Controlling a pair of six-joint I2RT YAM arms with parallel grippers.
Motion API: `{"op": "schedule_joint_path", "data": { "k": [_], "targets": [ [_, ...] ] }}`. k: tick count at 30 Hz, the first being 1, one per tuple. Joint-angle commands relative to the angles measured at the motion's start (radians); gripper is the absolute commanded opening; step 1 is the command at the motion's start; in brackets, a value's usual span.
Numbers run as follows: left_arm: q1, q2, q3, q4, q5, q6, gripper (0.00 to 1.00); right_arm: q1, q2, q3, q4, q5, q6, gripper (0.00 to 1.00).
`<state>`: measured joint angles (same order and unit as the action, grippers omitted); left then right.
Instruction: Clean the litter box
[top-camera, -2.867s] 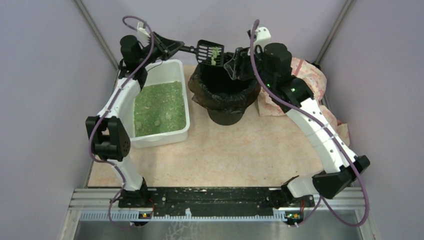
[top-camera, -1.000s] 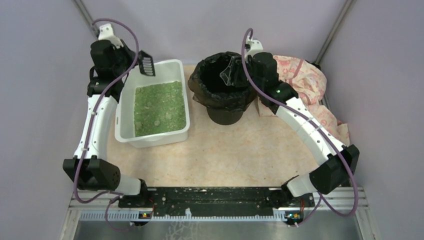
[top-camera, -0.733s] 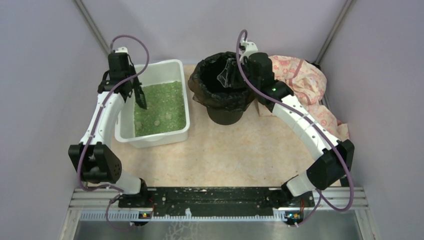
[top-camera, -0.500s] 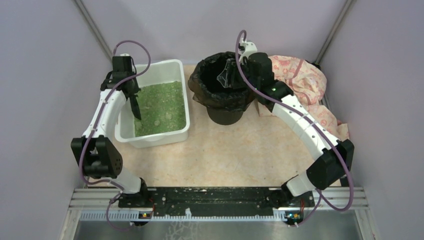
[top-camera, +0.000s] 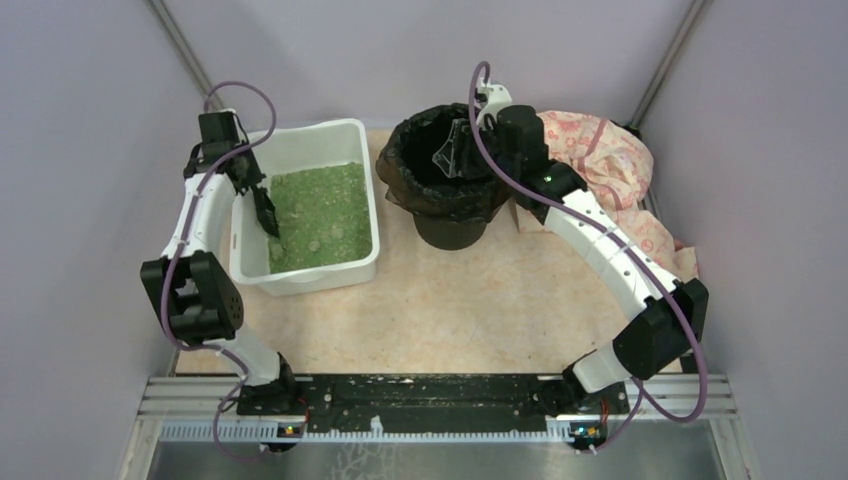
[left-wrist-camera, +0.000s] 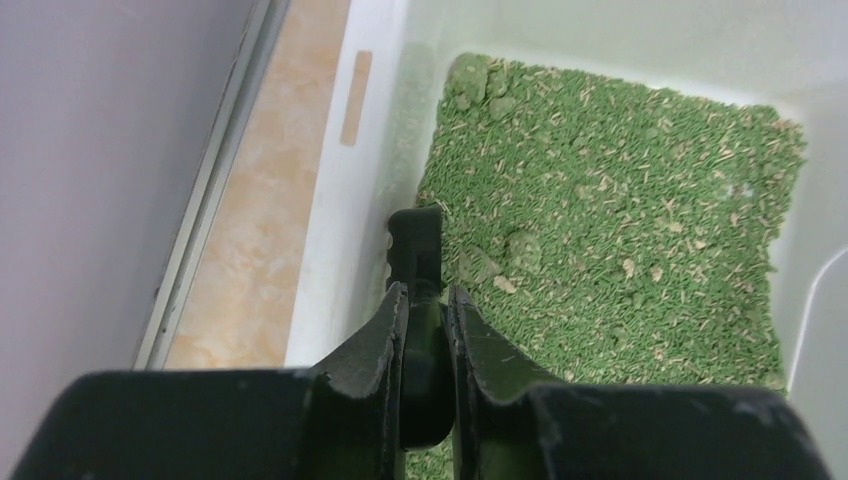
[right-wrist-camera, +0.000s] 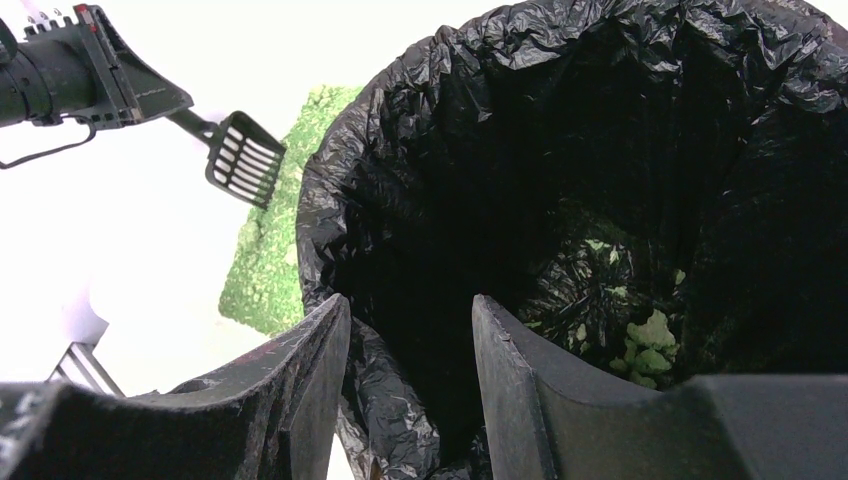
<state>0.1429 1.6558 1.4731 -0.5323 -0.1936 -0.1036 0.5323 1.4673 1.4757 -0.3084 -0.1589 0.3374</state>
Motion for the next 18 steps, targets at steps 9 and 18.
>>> {"op": "schedule_joint_path", "data": {
  "k": [9,18],
  "targets": [
    [0.107,0.086,0.038,0.087,0.339,-0.151,0.00,-0.008,0.033,0.080,0.006,0.016,-0.014,0.49],
    [0.140,0.079,0.015,0.111,0.473,-0.193,0.00,-0.008,0.077,0.104,0.013,0.004,0.002,0.49]
  ]
}}
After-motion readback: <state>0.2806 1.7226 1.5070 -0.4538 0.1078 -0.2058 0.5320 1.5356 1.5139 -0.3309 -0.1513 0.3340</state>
